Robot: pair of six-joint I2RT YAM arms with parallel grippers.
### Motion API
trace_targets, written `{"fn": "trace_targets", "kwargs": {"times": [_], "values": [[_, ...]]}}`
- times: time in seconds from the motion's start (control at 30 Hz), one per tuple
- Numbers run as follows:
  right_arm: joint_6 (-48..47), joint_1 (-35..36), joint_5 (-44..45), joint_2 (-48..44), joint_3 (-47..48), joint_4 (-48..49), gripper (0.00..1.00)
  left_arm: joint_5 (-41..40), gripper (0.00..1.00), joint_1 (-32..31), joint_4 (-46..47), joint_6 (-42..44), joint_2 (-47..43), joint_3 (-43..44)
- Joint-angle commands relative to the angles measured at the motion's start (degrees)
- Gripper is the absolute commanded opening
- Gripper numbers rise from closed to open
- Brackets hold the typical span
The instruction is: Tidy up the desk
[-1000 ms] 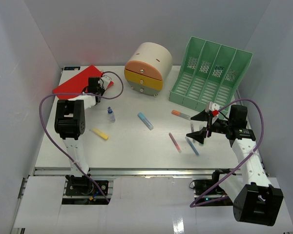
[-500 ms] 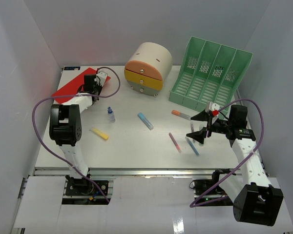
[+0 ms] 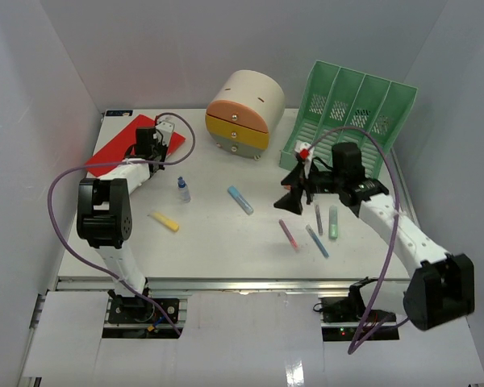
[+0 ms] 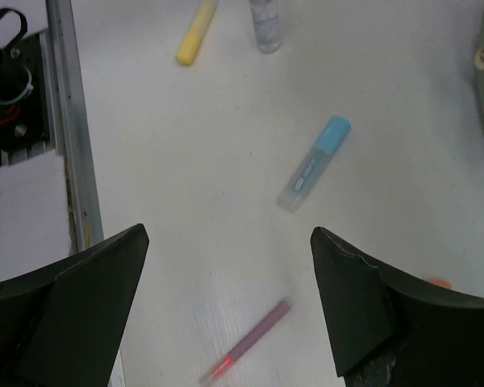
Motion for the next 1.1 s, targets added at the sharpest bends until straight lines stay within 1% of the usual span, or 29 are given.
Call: {"fn": "trace_targets", "kwargs": {"times": [0.0,0.07,0.1,0.13,0.17,0.2,0.23,0.3,0.37,0.43,0.47,0.5,0.57,0.63,0.67,0.7,0.77,0.87,0.97,1.07], "values": [[8.1,7.3,8.7,11.8,15.3,-1.4,0.88,2.5,0.03,1.1,0.3,-1.9,-4.7,-0.5],[8.3,9.2,8.1,15.3,18.7,-2.0,0.88,2.2,0.1,1.2,0.3,-2.2,-5.0,-0.6],[8.2,9.7,6.9,16.3,19.0,-2.1,0.89,2.3,0.18,1.2,0.2,-2.7,-5.2,-0.8],[7.6,9.9,4.6,17.4,20.4,-2.2,0.92,2.5,0.28,1.3,-0.1,-3.1,-5.5,-1.1],[6.0,10.0,0.4,18.0,21.1,-2.8,0.95,2.7,0.37,1.4,-0.5,-3.7,-6.1,-1.4],[3.7,10.0,-5.2,18.2,21.4,-3.8,0.97,3.1,0.47,1.4,-0.9,-4.5,-6.7,-1.7],[0.1,10.1,-7.6,18.2,21.2,-4.9,0.98,3.3,0.58,1.4,-0.9,-4.9,-7.4,-2.8],[-2.9,10.2,-11.3,17.5,19.8,-5.9,0.96,1.8,0.72,1.4,-0.6,-5.6,-9.2,-5.0],[-9.0,10.9,-12.4,16.9,19.5,-7.6,0.92,-1.7,0.86,1.4,-0.8,-6.1,-10.7,-6.9],[-10.6,11.3,-12.0,16.5,20.1,-9.9,0.92,-5.9,0.96,1.8,-1.5,-10.2,-12.7,-8.9],[-11.0,11.3,-12.2,16.4,20.2,-10.3,0.91,-7.4,0.98,2.9,-3.1,-14.9,-13.9,-9.2],[-11.0,11.2,-12.4,16.3,20.3,-10.2,0.92,-8.3,0.98,6.1,-6.7,-18.4,-14.9,-8.9],[-10.9,11.2,-12.7,15.9,20.0,-9.9,0.92,-5.9,0.98,10.5,-14.9,-34.2,-16.2,-8.3],[-11.2,11.3,-12.7,15.4,18.7,-9.4,0.92,4.4,0.98,17.3,-16.1,-41.6,-20.1,-11.1],[-11.2,11.3,-12.7,14.6,17.8,-9.1,0.92,8.1,0.98,19.3,-14.8,-44.4,-22.0,-14.4],[-11.3,11.3,-12.8,13.9,16.7,-8.6,0.92,11.7,0.98,21.4,-13.6,-46.9,-23.9,-17.4],[-11.1,11.2,-13.1,12.5,13.1,-6.2,0.91,16.6,0.98,26.4,-12.7,-49.4,-28.1,-20.0],[-11.1,10.8,-14.7,9.9,9.3,-4.5,0.91,23.6,0.94,33.1,-10.3,-53.8,-30.2,-23.5],[-11.0,9.5,-17.2,8.3,7.3,-2.8,0.91,30.8,0.83,37.7,-4.0,-57.8,-28.5,-26.1],[-10.9,8.4,-18.6,7.6,5.8,-2.1,0.91,36.1,0.74,38.7,1.9,-60.4,-24.7,-26.8]]}}
